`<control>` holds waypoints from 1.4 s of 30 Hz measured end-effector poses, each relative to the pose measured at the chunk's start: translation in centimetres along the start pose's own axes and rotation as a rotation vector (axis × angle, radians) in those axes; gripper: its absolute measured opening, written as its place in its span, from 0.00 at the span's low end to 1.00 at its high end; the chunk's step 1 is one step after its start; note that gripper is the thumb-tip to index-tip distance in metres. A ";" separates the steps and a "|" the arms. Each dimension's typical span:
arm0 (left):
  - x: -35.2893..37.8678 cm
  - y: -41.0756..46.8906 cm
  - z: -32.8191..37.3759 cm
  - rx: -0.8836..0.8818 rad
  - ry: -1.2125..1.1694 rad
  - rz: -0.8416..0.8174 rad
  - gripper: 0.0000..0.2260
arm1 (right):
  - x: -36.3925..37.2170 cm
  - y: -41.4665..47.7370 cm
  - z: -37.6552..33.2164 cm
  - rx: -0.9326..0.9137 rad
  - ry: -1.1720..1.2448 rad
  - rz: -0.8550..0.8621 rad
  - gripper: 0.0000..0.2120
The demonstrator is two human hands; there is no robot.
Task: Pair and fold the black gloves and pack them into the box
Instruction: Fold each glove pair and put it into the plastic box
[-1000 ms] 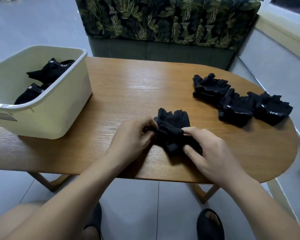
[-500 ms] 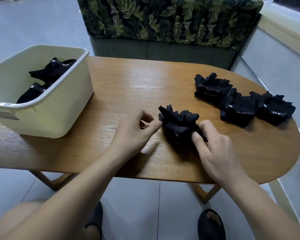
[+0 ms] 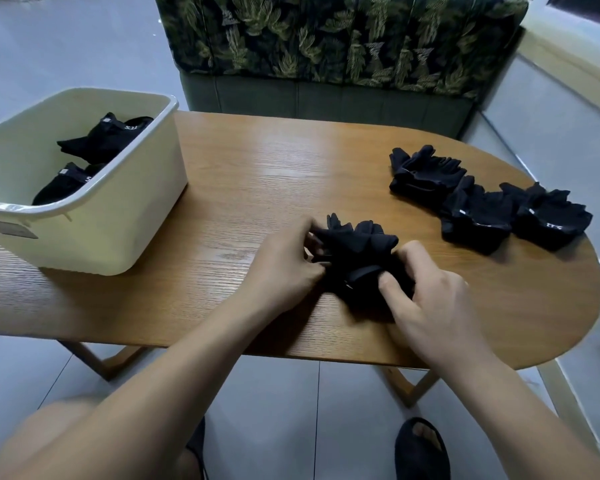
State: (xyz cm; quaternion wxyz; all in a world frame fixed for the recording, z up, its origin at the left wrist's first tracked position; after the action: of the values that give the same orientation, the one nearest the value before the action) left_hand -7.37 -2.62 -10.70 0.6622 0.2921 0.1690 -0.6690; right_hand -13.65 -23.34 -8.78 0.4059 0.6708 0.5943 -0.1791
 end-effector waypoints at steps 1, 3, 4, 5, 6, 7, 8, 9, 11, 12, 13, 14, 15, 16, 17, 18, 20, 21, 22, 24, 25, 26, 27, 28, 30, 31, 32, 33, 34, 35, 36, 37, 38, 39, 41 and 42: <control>-0.1 0.1 -0.2 -0.004 -0.009 -0.003 0.15 | -0.1 0.0 0.1 0.016 0.013 0.004 0.05; -0.3 0.1 -0.5 -0.002 -0.003 -0.015 0.14 | -0.1 -0.1 0.3 0.041 0.030 0.009 0.07; -0.5 0.1 -0.6 0.004 0.016 -0.020 0.12 | -0.1 -0.2 0.2 0.050 0.033 0.010 0.07; -0.7 0.1 -0.7 0.016 0.040 -0.023 0.10 | -0.1 -0.2 0.2 0.056 0.035 0.011 0.07; -0.9 0.1 -0.7 0.030 0.061 -0.028 0.08 | -0.1 -0.3 0.2 0.061 0.035 0.011 0.07; -1.2 0.1 -0.7 0.042 0.070 -0.034 0.07 | -0.1 -0.3 0.2 0.066 0.032 0.009 0.07; -1.6 0.0 -0.7 0.046 0.067 -0.043 0.07 | -0.2 -0.3 0.2 0.069 0.028 0.007 0.07; -1.9 -0.1 -0.6 0.044 0.061 -0.055 0.06 | -0.2 -0.4 0.1 0.067 0.021 0.006 0.07; -2.6 -0.4 -0.5 0.045 0.048 -0.077 0.04 | -0.3 -0.4 -0.1 0.044 -0.005 -0.002 0.07; -3.0 -0.6 -0.6 0.045 0.037 -0.088 0.03 | -0.2 -0.4 -0.3 0.021 -0.032 -0.010 0.07; -3.2 -0.8 -0.7 0.040 0.020 -0.101 0.02 | -0.1 -0.5 -0.6 -0.006 -0.069 -0.024 0.08; -3.4 -0.9 -1.0 0.031 0.001 -0.113 0.02 | 0.0 -0.6 -0.9 -0.033 -0.108 -0.041 0.10; -3.5 -1.0 -1.3 0.016 -0.017 -0.123 0.02 | 0.2 -0.7 -1.3 -0.057 -0.146 -0.057 0.15; -3.6 -1.1 -1.5 -0.001 -0.025 -0.130 0.03 | 0.3 -0.8 -1.6 -0.078 -0.183 -0.069 0.20; -3.6 -1.1 -1.7 -0.009 -0.013 -0.132 0.03 | 0.4 -0.9 -1.8 -0.097 -0.217 -0.082 0.24; -3.7 -1.1 -1.8 0.001 0.027 -0.123 0.03 | 0.5 -1.0 -2.0 -0.113 -0.246 -0.096 0.26; -4.0 -1.0 -1.7 0.048 0.151 -0.086 0.04 | 1.0 -1.2 -2.2 -0.141 -0.304 -0.127 0.28; -4.1 -0.9 -1.7 0.074 0.196 -0.073 0.05 | 1.2 -1.2 -2.2 -0.151 -0.344 -0.136 0.27; -4.2 -0.8 -1.7 0.093 0.220 -0.068 0.06 | 1.3 -1.3 -2.2 -0.158 -0.391 -0.140 0.26; -4.5 -0.7 -2.0 0.094 0.228 -0.065 0.06 | 1.6 -1.6 -2.2 -0.170 -0.457 -0.138 0.24; -4.9 -0.8 -2.0 0.094 0.229 -0.048 0.05 | 1.7 -1.7 -2.2 -0.173 -0.468 -0.132 0.23; -5.3 -0.9 -1.8 0.107 0.227 -0.011 0.06 | 1.7 -1.8 -2.2 -0.174 -0.472 -0.127 0.24; -5.8 -1.1 -1.3 0.138 0.215 0.047 0.08 | 1.7 -1.8 -2.2 -0.175 -0.478 -0.121 0.24; -6.4 -1.4 -0.5 0.184 0.195 0.110 0.10 | 1.7 -1.8 -2.1 -0.175 -0.485 -0.116 0.24; -6.6 -2.4 1.7 0.298 0.162 0.154 0.10 | 1.7 -1.9 -2.2 -0.176 -0.499 -0.121 0.24; -6.1 -3.1 2.8 0.370 0.166 0.123 0.09 | 1.7 -1.9 -2.3 -0.172 -0.504 -0.127 0.24; -5.1 -3.7 3.7 0.444 0.192 0.074 0.09 | 1.7 -1.9 -2.3 -0.165 -0.506 -0.134 0.24; -4.0 -4.3 4.3 0.504 0.233 0.024 0.09 | 1.7 -1.8 -2.4 -0.159 -0.506 -0.143 0.25; -2.8 -4.8 4.5 0.539 0.278 -0.017 0.11 | 1.7 -1.8 -2.4 -0.157 -0.503 -0.153 0.25; -1.8 -5.1 4.3 0.550 0.321 -0.045 0.14 | 1.8 -1.8 -2.3 -0.155 -0.495 -0.168 0.26; -1.1 -5.3 4.1 0.549 0.359 -0.063 0.16 | 1.9 -1.8 -2.3 -0.153 -0.482 -0.186 0.26; -0.5 -5.4 3.9 0.542 0.389 -0.075 0.18 | 1.9 -1.8 -2.2 -0.154 -0.466 -0.201 0.27; -0.2 -5.5 3.7 0.537 0.406 -0.080 0.18 | 1.9 -1.8 -2.2 -0.159 -0.448 -0.208 0.27; -0.1 -5.5 3.6 0.536 0.409 -0.081 0.19 | 1.8 -1.8 -2.2 -0.167 -0.431 -0.212 0.28; 0.0 -5.4 3.5 0.536 0.399 -0.079 0.20 | 1.6 -1.7 -2.1 -0.179 -0.393 -0.238 0.29; -0.1 -5.3 3.5 0.538 0.398 -0.077 0.20 | 1.4 -1.7 -2.0 -0.187 -0.369 -0.259 0.30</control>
State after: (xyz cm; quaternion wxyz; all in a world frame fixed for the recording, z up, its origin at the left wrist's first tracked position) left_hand -13.13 -4.36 -8.82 0.4897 0.5746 0.1234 -0.6440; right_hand -15.39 -20.96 -9.12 0.5418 0.5044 0.6051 -0.2932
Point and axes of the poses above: each hand's wrist, its own y-axis towards the middle knuckle, its own x-axis out of the palm, z = x × y, the point moved 7 cm from there along y, towards the middle knuckle, and after that the axes turned 4 degrees about z, right-handed, at the moved point
